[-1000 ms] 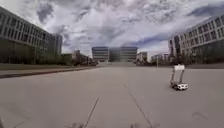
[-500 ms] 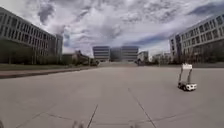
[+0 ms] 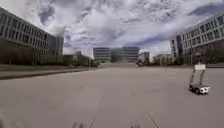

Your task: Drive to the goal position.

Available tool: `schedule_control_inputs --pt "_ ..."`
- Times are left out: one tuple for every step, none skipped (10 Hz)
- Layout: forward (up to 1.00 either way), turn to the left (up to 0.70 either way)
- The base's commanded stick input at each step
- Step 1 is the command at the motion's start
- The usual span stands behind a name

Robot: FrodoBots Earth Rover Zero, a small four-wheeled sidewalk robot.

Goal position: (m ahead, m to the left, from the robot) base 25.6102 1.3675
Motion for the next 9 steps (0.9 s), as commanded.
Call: schedule_control_inputs --pt "1.0 -0.08" --pt "1.0 -0.03" --pt "1.0 0.0" --pt "1.0 0.0" --pt "1.0 0.0" --pt "1.0 0.0" --pt "1.0 0.0" --pt "1.0 0.0" --pt "1.0 0.0"
